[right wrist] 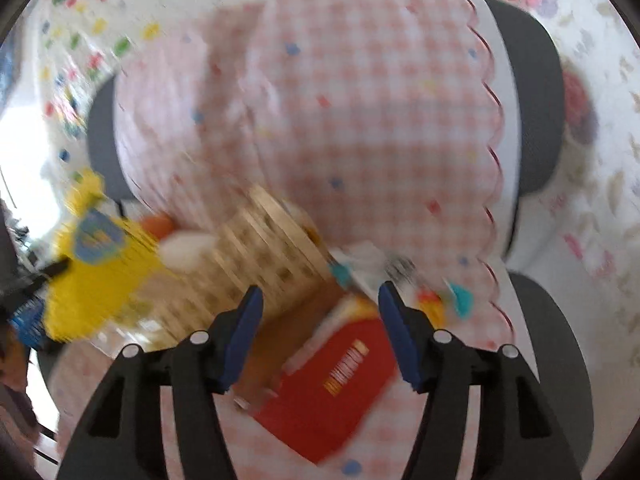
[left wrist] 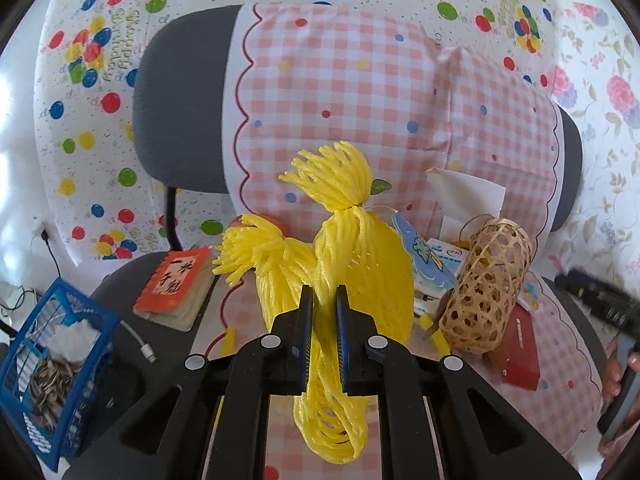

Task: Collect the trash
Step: 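Lift the yellow net with the left gripper while the right gripper grasps a white paper strip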

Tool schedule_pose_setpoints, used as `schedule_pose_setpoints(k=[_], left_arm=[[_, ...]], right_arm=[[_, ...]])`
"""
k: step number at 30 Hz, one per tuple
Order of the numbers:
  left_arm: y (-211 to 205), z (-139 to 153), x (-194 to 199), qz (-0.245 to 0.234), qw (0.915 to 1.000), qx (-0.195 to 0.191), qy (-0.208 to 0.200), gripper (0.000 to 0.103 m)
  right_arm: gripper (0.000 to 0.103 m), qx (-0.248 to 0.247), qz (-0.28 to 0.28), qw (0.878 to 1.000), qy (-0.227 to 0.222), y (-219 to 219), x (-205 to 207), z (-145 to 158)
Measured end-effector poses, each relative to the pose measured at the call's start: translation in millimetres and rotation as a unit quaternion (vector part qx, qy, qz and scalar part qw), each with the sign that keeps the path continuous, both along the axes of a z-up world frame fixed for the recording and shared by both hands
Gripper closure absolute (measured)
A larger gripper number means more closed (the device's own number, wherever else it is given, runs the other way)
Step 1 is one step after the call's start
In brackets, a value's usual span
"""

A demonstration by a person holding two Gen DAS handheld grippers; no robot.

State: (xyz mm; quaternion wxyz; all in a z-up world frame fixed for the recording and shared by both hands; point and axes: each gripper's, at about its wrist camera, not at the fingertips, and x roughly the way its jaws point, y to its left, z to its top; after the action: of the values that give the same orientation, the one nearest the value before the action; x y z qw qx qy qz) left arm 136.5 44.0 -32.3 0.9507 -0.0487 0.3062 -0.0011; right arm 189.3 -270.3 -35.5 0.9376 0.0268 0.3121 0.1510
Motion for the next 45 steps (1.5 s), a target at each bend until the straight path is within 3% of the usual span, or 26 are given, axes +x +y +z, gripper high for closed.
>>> schedule_pose_setpoints(k=[2,4,8,14,15,16,18,19,22,25,30,34,39,45], left_arm=[[-2.6,0.2,3.4,-0.002,1.0000,0.003,0.000,0.091],[-4.3,-0.5,5.7,-0.004,1.0000,0.005,0.001,0.091],[-4.1,1.0,6.1,0.000,1.0000,0.009,0.000,0.091],[-0.4,13.3,14.7,0.003,0.9998,0.018,-0.011,0.091],[0.5,15.3,18.0,0.004,0.9997,0.020,-0.013,0.091],[2.4,16.4,19.8,0.004,0.9998,0.017,-0.014,0.091],[5.0,18.8,23.6,0.004,0.9998,0.010,-0.014,0.091],[5.5,20.3,24.2,0.004,0.9998,0.009,-0.015,0.091],[7.4,28.7,23.0,0.006,0.9997,0.003,-0.022,0.091],[5.9,44.7,11.6,0.003,0.9993,-0.002,-0.038,0.091],[-12.3,75.0,-21.9,-0.027,0.9967,-0.014,-0.075,0.091],[-43.2,82.0,-47.0,-0.070,0.9936,-0.023,-0.086,0.091],[-96.4,67.0,-81.0,-0.140,0.9871,-0.028,-0.073,0.091],[-161.9,30.0,-120.4,-0.218,0.9744,-0.030,-0.043,0.091]], right_arm=[[0.044,0.002,0.017,1.000,-0.012,9.4,9.2,12.4],[0.057,-0.007,0.030,0.999,-0.015,17.8,21.1,18.4],[0.058,0.001,0.061,0.998,-0.018,37.6,42.3,28.6],[0.058,-0.083,0.088,0.992,-0.031,90.8,66.6,26.9],[0.061,-0.095,0.089,0.991,-0.033,96.6,71.0,26.1],[0.076,-0.107,0.088,0.990,-0.037,101.5,74.3,25.8],[0.095,-0.133,0.085,0.986,-0.051,109.5,81.5,29.8],[0.099,-0.142,0.078,0.985,-0.060,110.2,84.9,32.5],[0.101,-0.166,0.031,0.981,-0.096,93.1,91.4,48.1],[0.101,-0.137,-0.021,0.984,-0.115,52.8,87.1,76.8],[0.102,-0.107,-0.093,0.977,-0.157,-19.2,24.6,123.5],[0.102,-0.087,-0.123,0.974,-0.168,-63.0,-47.9,135.5],[0.102,-0.093,-0.160,0.968,-0.170,-86.1,-134.6,119.2],[0.101,-0.081,-0.211,0.967,-0.117,-109.5,-228.2,74.2]])
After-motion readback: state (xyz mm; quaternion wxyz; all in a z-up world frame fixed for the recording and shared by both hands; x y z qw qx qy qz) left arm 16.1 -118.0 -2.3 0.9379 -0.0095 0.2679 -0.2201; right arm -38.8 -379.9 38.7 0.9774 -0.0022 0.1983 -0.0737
